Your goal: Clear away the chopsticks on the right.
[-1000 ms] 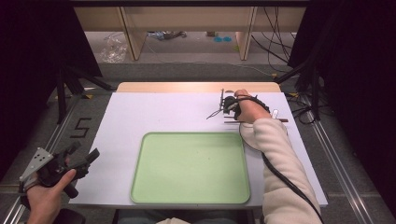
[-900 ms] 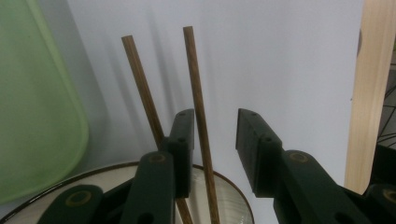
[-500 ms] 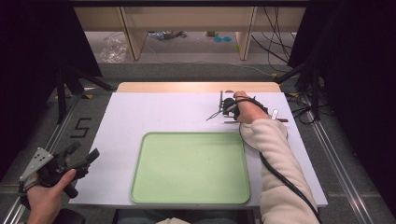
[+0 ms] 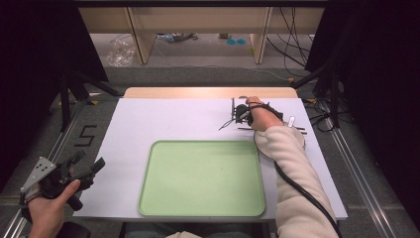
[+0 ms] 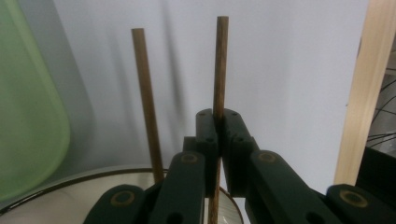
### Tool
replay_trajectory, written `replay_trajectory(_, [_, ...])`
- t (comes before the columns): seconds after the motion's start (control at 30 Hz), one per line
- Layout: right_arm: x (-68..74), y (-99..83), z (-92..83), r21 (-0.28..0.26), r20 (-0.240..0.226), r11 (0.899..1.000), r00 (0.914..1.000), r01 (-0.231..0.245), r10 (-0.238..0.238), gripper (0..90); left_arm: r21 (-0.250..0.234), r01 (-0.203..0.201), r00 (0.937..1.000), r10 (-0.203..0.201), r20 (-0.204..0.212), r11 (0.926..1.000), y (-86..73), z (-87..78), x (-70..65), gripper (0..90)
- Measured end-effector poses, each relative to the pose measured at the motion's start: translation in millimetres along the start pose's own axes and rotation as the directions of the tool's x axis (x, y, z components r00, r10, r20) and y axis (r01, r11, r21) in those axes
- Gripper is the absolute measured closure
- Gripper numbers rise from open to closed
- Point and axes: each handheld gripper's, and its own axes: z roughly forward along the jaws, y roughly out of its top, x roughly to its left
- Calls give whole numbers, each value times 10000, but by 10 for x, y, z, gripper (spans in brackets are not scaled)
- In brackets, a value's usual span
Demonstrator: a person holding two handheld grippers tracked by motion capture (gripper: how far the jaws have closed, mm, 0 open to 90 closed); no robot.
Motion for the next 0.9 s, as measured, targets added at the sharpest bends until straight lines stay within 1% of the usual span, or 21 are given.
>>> replay_trajectory(0.07, [-3, -2, -23, -42, 195, 10000, 9998, 47, -46, 876, 8, -24, 10000, 24, 7, 10000, 0, -1, 1, 161])
replay_trajectory(0.1, [-19, -3, -37, -110, 235, 9997, 9995, 202, -200, 876, -4, 10, 10000, -10, -4, 10000, 0, 0, 0, 161])
replay_trajectory(0.13, [-16, -8, -51, -109, 269, 9999, 9996, 78, -75, 876, -4, 10, 10000, -10, -4, 10000, 0, 0, 0, 161])
replay_trajectory(0.2, [-31, -10, -69, -180, 368, 9997, 9992, 184, -177, 876, 0, 5, 10000, -5, -2, 10000, 0, 0, 0, 161])
replay_trajectory(0.23, [-38, -23, -112, -278, 446, 9996, 9990, -44, 57, 876, -6, 9, 10000, -9, -2, 10000, 0, 1, 0, 161])
replay_trajectory(0.27, [-38, -23, -112, -278, 446, 9996, 9990, -44, 57, 876, -9, 7, 10000, -7, -5, 10000, 1, 1, -1, 161])
replay_trajectory(0.37, [-56, -35, -203, -542, 685, 9981, 9971, -297, 334, 877, -35, 15, 10000, -15, 3, 10000, 1, 1, -1, 161])
replay_trajectory(0.47, [-79, -50, -292, -987, 909, 9939, 9941, -497, 587, 877, -31, 22, 10000, -22, -12, 10000, 2, 0, -1, 161])
replay_trajectory(0.5, [-79, -50, -292, -987, 909, 9939, 9941, -497, 587, 877, -44, 128, 9999, -128, -66, 9999, 0, -1, -8, 161])
replay_trajectory(0.53, [-86, -54, -364, -1258, 987, 9889, 9908, -795, 922, 877, -39, 80, 10000, -80, -39, 10000, 1, -1, -5, 161])
replay_trajectory(0.57, [-86, -54, -364, -1258, 987, 9889, 9908, -795, 922, 877, -40, 100, 9999, -100, -59, 9999, 0, -1, -7, 161])
replay_trajectory(0.6, [-82, -53, -389, -1415, 952, 9849, 9890, -994, 1135, 877, -48, 19, 10000, -19, 6, 10000, 2, 1, 0, 161])
replay_trajectory(0.63, [-107, -65, -422, -1646, 1251, 9829, 9867, -827, 1040, 877, -55, 120, 9999, -120, -59, 9999, 0, 0, -7, 161])
replay_trajectory(0.67, [-122, -73, -492, -1920, 1346, 9761, 9825, -1014, 1285, 877, -42, 125, 9999, -125, -69, 9999, 0, -2, -7, 161])
replay_trajectory(0.7, [-127, -74, -517, -2027, 1485, 9743, 9803, -984, 1299, 877, -41, 112, 9999, -112, -68, 9999, 0, -1, -6, 161])
replay_trajectory(0.73, [-127, -74, -517, -2027, 1485, 9743, 9803, -984, 1299, 877, -46, 92, 9999, -92, -52, 9999, 1, -1, -5, 161])
replay_trajectory(0.77, [-138, -80, -584, -2314, 1742, 9666, 9728, -1102, 1526, 877, -45, 121, 9999, -121, -71, 9999, 0, -2, -7, 161])
replay_trajectory(0.8, [-139, -82, -606, -2416, 1834, 9627, 9686, -1214, 1682, 877, -45, 116, 9999, -116, -71, 9999, 1, -1, -6, 162])
replay_trajectory(0.83, [-142, -88, -640, -2585, 1762, 9559, 9662, -1393, 1884, 877, -29, 115, 9999, -115, -84, 9999, 0, -2, -6, 162])
replay_trajectory(0.87, [-142, -88, -640, -2585, 1762, 9559, 9662, -1393, 1884, 877, -39, 123, 9999, -123, -71, 9999, 0, -1, -6, 162])
replay_trajectory(0.9, [-148, -100, -685, -2945, 1861, 9425, 9579, -1581, 2188, 877, -74, 126, 9999, -126, -45, 9999, 0, 2, -6, 162])
